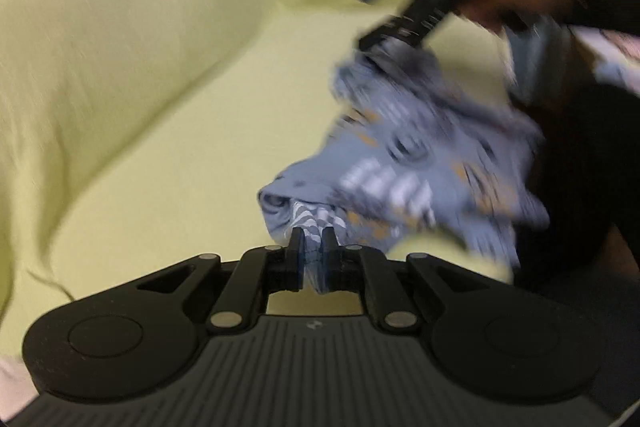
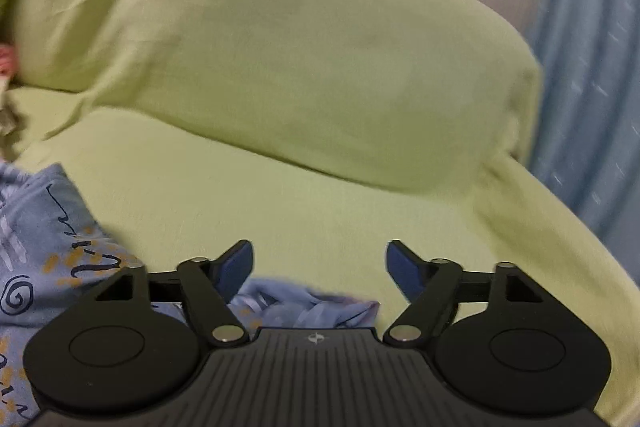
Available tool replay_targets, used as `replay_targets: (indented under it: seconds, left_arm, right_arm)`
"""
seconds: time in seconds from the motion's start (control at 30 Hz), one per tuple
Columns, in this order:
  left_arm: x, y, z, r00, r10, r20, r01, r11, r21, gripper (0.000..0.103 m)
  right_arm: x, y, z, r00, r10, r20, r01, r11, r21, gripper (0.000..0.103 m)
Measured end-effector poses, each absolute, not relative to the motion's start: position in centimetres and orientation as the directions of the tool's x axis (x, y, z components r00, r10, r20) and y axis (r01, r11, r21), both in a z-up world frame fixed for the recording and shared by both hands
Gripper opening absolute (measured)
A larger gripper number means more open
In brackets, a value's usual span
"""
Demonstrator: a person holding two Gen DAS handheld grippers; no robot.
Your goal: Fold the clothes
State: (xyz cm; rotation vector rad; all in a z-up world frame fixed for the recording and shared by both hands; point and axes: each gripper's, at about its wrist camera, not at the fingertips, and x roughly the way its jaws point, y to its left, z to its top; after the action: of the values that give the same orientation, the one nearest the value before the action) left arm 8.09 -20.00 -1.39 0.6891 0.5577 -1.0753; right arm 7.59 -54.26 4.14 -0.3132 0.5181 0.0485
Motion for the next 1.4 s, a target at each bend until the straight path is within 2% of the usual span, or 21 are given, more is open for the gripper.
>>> replay_targets:
  seconds: [0.07,0.13,0.27,0.37,0.5,0.53,0.57,0.6,0.63,0.67,0.77,0.83,0.9,0.93,0.97,1.0,1.03,1.1,1.2,1.27,1.4]
  left_arm:
    - [7.0,-19.1,-2.4,0.365,-0.575,-0.732,0.926,0.306,0.222,0.006]
    - [6.5,-18.6,-2.7,0.371,-0.573,-0.731,0.921,0.330,0.209,0.006]
    - [6.2,-18.4,-2.1,0.391,-0.577,-0.717,0.911,0.353,0.213,0.006]
    - [7.6,-18.1,-1.8,0.406,-0.580,-0.706,0.903,0.374,0.212,0.007]
    - [9.3,-18.2,-2.2,0.428,-0.562,-0.708,0.888,0.409,0.212,0.019]
    - [9.6,-18.2,-2.3,0.426,-0.564,-0.707,0.887,0.414,0.204,0.023]
    - [9.8,-18.4,-2.3,0.423,-0.566,-0.708,0.886,0.421,0.192,0.027]
    - [9.8,-18.4,-2.1,0.418,-0.574,-0.704,0.888,0.423,0.183,0.033]
    - [9.7,-18.2,-1.8,0.415,-0.585,-0.696,0.888,0.425,0.173,0.035]
    - [9.7,-18.2,-1.5,0.410,-0.597,-0.690,0.889,0.432,0.154,0.037]
    - [10.1,-19.1,-1.2,0.395,-0.630,-0.669,0.890,0.443,0.109,0.051]
    - [10.7,-20.4,-1.3,0.390,-0.646,-0.656,0.890,0.448,0.087,0.067]
    - [11.4,-21.8,-1.8,0.367,-0.654,-0.661,0.893,0.447,0.053,0.069]
    - [11.8,-22.6,-2.2,0.353,-0.656,-0.667,0.894,0.447,0.033,0.069]
    - [12.3,-23.2,-2.7,0.336,-0.654,-0.677,0.895,0.445,0.014,0.067]
    - [12.6,-23.9,-3.3,0.317,-0.647,-0.693,0.897,0.441,-0.002,0.054]
    - [12.6,-24.5,-3.8,0.297,-0.637,-0.712,0.905,0.426,-0.004,0.028]
    - [11.6,-25.1,-4.1,0.247,-0.639,-0.728,0.940,0.340,0.020,0.012]
    - [9.1,-24.1,-3.2,0.199,-0.661,-0.723,0.972,0.227,0.060,0.010]
    - [7.9,-22.9,-2.4,0.141,-0.691,-0.709,0.986,0.158,0.042,0.010]
    - [6.3,-20.5,-0.8,0.043,-0.730,-0.682,0.998,0.058,0.001,0.010]
  right_arm:
    - [9.3,-53.0,3.4,0.834,0.045,-0.550,-0.240,0.927,-0.289,0.095]
    - [11.1,-51.6,2.2,0.771,0.116,-0.626,-0.364,0.888,-0.283,0.095]
    - [13.5,-50.4,-0.8,0.636,0.146,-0.757,-0.452,0.867,-0.212,0.091]
    - [13.5,-50.9,-1.1,0.612,0.141,-0.778,-0.421,0.891,-0.169,0.091]
    - [11.5,-53.1,-0.4,0.623,0.133,-0.771,-0.359,0.924,-0.130,0.085]
    - [11.0,-53.9,-0.3,0.621,0.132,-0.773,-0.342,0.932,-0.115,0.077]
    - [10.7,-54.8,-0.1,0.622,0.139,-0.771,-0.318,0.944,-0.086,0.055]
    - [10.3,-55.8,0.2,0.624,0.145,-0.768,-0.293,0.955,-0.057,0.043]
    - [9.9,-56.7,0.4,0.626,0.152,-0.765,-0.267,0.963,-0.028,0.021]
    - [9.4,-57.7,0.7,0.631,0.143,-0.762,-0.237,0.972,-0.013,0.004]
    - [6.3,-60.9,1.5,0.648,-0.001,-0.762,-0.115,0.988,-0.099,0.005]
    - [4.6,-62.5,1.8,0.632,-0.113,-0.766,-0.055,0.980,-0.190,0.006]
    - [3.3,-63.1,2.3,0.632,-0.181,-0.753,-0.005,0.971,-0.237,0.008]
    - [2.7,-63.2,2.8,0.639,-0.205,-0.741,0.015,0.967,-0.255,0.018]
    - [2.0,-62.9,3.5,0.664,-0.209,-0.718,0.026,0.966,-0.257,0.029]
    - [1.5,-62.4,4.3,0.690,-0.202,-0.695,0.028,0.967,-0.253,0.033]
    - [1.2,-61.6,4.9,0.716,-0.164,-0.679,0.004,0.973,-0.232,0.034]
    - [1.4,-59.9,5.8,0.749,-0.065,-0.659,-0.067,0.983,-0.173,0.043]
    - [2.9,-57.6,6.8,0.759,0.066,-0.648,-0.187,0.975,-0.119,0.061]
    - [4.1,-55.8,6.7,0.741,0.145,-0.656,-0.290,0.950,-0.118,0.080]
    - [7.3,-52.0,4.3,0.663,0.236,-0.710,-0.468,0.871,-0.147,0.080]
